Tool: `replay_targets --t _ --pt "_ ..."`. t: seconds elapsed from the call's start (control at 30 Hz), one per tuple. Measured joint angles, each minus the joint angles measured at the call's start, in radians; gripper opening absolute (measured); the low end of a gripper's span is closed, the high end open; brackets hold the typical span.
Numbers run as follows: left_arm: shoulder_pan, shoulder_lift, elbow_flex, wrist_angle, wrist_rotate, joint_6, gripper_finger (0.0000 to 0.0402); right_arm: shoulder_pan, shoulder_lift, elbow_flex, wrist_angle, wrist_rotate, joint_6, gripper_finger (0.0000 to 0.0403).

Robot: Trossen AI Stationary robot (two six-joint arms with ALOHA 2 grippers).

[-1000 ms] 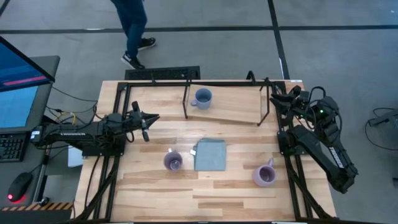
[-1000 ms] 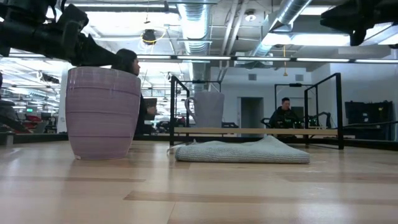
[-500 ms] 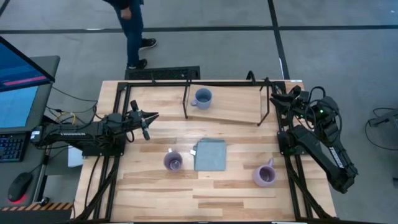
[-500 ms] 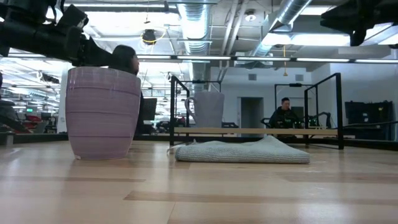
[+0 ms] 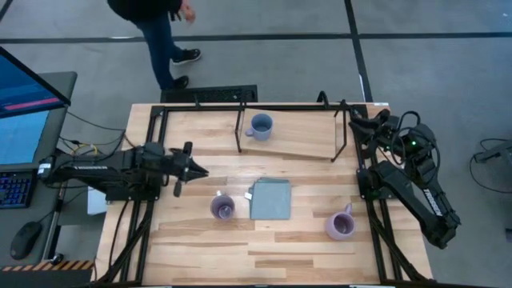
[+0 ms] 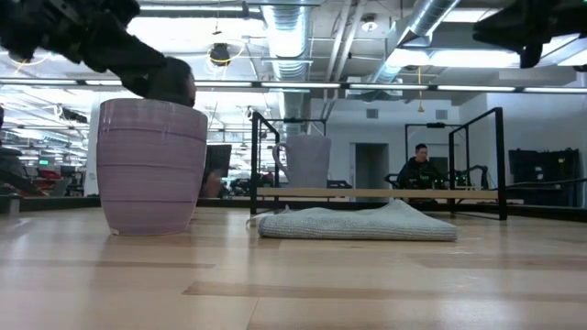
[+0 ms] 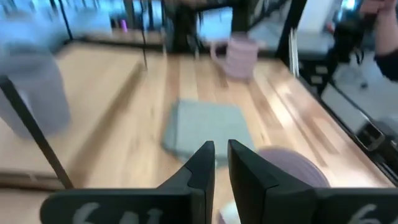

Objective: Stack small to large cups/mugs on shelf
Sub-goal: Put the left violet cup on the shelf

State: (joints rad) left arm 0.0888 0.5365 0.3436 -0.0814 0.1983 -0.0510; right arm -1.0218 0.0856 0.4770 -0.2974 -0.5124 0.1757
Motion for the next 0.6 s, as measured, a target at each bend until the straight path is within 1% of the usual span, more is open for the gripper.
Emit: replay_targets --t 0.13,0.23,0.37,0.47,0.6 --pt "-0.045 0.145 0.123 -0.162 0.027 -0.113 0.0036 0.000 0.000 0.000 0.000 0.028 0.000 0.0133" --pt "-0.072 0.260 0.236 -0.279 0.054 -0.271 0.0036 0.000 0.000 0.000 0.000 0.028 0.000 0.0133" --pt "-0.103 0.403 0.376 -0.401 0.052 -0.474 0.0036 0.000 0.000 0.000 0.000 0.028 0.000 0.0133" --pt "-0.118 0.493 0.470 -0.465 0.061 -0.618 0.0036 0.000 0.000 0.000 0.000 0.039 0.000 0.0133" --pt "-0.143 0.597 0.573 -0.603 0.080 -0.806 0.0034 0.000 0.000 0.000 0.000 0.045 0.001 0.0133"
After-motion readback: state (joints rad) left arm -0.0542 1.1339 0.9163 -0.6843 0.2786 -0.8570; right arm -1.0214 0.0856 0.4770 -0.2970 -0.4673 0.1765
